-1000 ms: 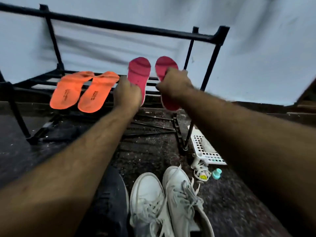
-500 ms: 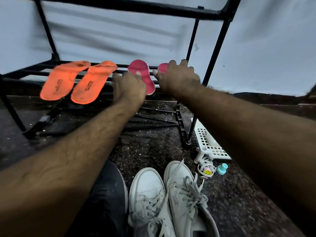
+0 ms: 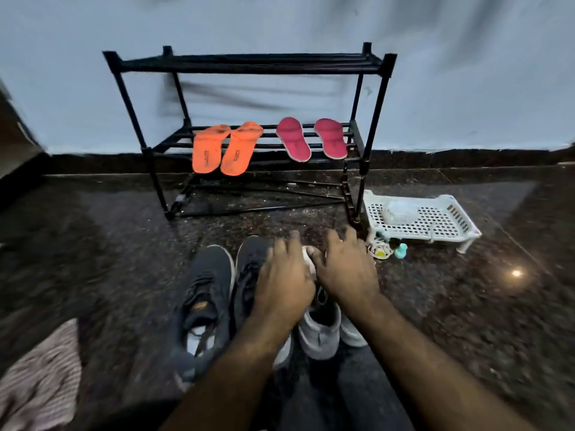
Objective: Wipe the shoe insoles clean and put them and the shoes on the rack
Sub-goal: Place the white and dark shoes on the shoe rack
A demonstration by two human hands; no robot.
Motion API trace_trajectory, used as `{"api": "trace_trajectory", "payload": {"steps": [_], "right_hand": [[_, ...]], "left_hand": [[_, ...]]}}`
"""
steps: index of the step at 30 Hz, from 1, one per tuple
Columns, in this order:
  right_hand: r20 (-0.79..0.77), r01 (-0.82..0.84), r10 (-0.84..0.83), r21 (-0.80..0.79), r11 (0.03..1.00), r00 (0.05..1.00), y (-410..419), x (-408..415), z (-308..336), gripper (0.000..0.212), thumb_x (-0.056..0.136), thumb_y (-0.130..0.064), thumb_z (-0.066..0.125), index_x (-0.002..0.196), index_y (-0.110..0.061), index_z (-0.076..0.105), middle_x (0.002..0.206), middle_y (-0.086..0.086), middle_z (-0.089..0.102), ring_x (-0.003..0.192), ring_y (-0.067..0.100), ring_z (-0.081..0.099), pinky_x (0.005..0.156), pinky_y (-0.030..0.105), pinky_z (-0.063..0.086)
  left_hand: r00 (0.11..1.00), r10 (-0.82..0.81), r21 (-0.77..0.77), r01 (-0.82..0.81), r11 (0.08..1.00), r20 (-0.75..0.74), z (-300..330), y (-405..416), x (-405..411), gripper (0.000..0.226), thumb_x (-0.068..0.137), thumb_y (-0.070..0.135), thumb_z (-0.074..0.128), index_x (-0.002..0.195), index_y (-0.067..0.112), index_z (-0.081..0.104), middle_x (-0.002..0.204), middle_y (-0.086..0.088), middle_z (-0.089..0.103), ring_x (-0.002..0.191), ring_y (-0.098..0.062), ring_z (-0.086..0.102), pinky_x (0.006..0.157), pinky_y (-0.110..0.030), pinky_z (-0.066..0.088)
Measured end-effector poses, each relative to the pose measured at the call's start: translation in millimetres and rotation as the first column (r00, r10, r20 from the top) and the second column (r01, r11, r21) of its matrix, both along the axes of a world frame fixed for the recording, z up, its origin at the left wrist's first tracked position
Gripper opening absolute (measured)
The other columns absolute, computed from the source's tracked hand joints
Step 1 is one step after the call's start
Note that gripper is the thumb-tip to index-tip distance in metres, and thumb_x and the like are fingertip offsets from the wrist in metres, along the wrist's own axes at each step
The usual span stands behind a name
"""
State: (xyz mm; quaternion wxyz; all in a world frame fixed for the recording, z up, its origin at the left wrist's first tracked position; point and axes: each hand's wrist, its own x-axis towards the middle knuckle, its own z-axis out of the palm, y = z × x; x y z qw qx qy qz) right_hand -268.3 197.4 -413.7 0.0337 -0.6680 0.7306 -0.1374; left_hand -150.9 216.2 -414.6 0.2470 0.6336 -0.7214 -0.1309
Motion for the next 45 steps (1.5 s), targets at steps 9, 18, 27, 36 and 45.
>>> {"api": "trace_trajectory", "payload": {"steps": [9,18,27,36,45], "right_hand": [[0.039,-0.05,0.044,0.165,0.985,0.998,94.2,-43.4,-72.4,0.064,0.099,-0.03,0.041,0.157,-0.024,0.014,0.165,-0.002,0.012,0.15,0.017,0.015,0.106,0.049,0.036],[-0.045,0.074,-0.072,0.041,0.996,0.996,141.6,-55.2,-97.9,0.068,0.095,-0.008,0.045,0.157,-0.019,0.018,0.157,-0.004,0.035,0.144,0.043,0.026,0.115,0.056,0.023],[0.081,0.067,-0.06,-0.093,0.993,0.995,187.5,-65.4,-109.3,0.043,0.089,-0.011,0.056,0.13,-0.019,0.048,0.145,0.008,0.04,0.116,0.032,0.051,0.086,0.046,0.054],[0.202,0.121,-0.119,0.002,0.993,0.972,194.7,-70.7,-102.3,0.047,0.091,-0.013,0.057,0.13,-0.028,0.037,0.13,0.014,0.046,0.094,0.032,0.062,0.074,0.046,0.055],[0.085,0.174,-0.173,-0.014,0.985,0.981,209.4,-84.1,-81.1,0.051,0.082,-0.041,0.071,0.125,-0.029,0.047,0.114,0.005,0.058,0.091,0.026,0.065,0.067,0.038,0.051]], "left_hand": [[0.885,-0.273,0.276,0.173,0.945,0.378,-41.6,78.6,-33.6,0.039,0.094,0.023,0.055,0.132,0.015,0.05,0.137,-0.008,0.055,0.131,-0.032,0.036,0.101,-0.043,0.039],[0.836,-0.234,0.2,0.152,0.968,0.496,-61.2,104.9,-46.9,0.057,0.076,0.033,0.08,0.122,0.017,0.051,0.118,-0.006,0.067,0.123,-0.026,0.049,0.094,-0.041,0.036],[0.878,-0.209,0.142,0.163,0.976,0.431,-74.6,136.8,-64.8,0.05,0.078,0.023,0.078,0.119,0.016,0.05,0.124,-0.004,0.06,0.122,-0.026,0.048,0.092,-0.038,0.044],[0.856,-0.154,0.058,0.144,0.988,0.493,-69.9,146.2,-68.8,0.042,0.084,0.011,0.07,0.122,0.016,0.052,0.126,-0.006,0.057,0.119,-0.025,0.052,0.092,-0.037,0.047],[0.857,-0.143,-0.012,0.172,0.985,0.495,-56.7,160.0,-66.8,0.066,0.077,0.034,0.081,0.132,0.014,0.05,0.132,-0.004,0.055,0.124,-0.023,0.049,0.111,-0.035,0.035]]}}
